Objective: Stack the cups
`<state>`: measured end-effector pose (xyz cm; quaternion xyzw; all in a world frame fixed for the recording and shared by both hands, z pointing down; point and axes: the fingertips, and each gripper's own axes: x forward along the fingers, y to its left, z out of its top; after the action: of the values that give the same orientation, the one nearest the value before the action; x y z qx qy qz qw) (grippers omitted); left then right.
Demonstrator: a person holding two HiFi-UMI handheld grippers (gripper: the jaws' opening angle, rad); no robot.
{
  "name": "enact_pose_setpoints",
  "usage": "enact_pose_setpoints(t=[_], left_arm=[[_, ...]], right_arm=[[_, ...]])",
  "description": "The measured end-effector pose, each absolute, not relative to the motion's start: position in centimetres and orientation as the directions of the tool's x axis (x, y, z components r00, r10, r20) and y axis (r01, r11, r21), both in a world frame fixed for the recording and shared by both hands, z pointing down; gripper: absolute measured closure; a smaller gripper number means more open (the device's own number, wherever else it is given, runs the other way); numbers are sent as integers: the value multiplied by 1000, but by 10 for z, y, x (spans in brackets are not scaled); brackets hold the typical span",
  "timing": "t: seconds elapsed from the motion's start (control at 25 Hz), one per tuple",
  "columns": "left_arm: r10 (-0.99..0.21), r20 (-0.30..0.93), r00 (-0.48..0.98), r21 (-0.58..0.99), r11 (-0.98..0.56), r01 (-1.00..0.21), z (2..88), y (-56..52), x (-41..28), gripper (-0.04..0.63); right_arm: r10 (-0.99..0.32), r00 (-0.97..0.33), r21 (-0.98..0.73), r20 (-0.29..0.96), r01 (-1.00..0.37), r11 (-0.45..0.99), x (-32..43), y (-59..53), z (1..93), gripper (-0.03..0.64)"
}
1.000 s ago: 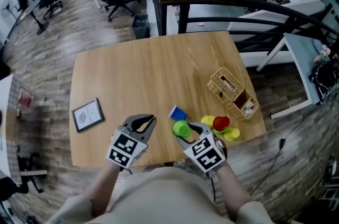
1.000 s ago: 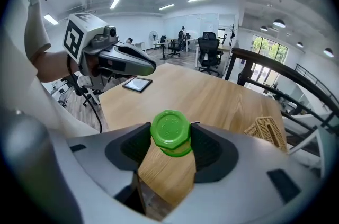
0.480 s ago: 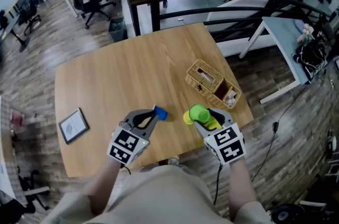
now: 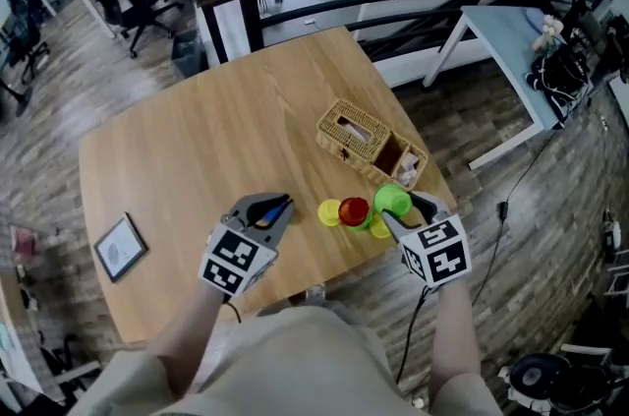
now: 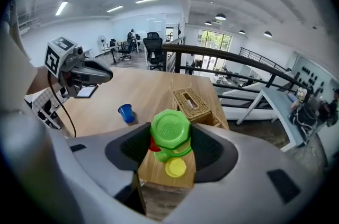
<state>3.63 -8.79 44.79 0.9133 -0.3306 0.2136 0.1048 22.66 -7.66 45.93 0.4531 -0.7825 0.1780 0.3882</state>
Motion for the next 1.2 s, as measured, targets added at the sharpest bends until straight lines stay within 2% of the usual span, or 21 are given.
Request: enact_pose_setpoints(t=[0.64,1.2], left_arm=[[-503,535,679,93,-764,-639,490,-108,55,552],[-483,581,655,107,-753,-649,513,-102,47,552]], right_arm=[[-403,-285,-40,870,-854,519,247,-75,556,365],[-352,-325,-120,878,-861,495,247,-74,587,365]])
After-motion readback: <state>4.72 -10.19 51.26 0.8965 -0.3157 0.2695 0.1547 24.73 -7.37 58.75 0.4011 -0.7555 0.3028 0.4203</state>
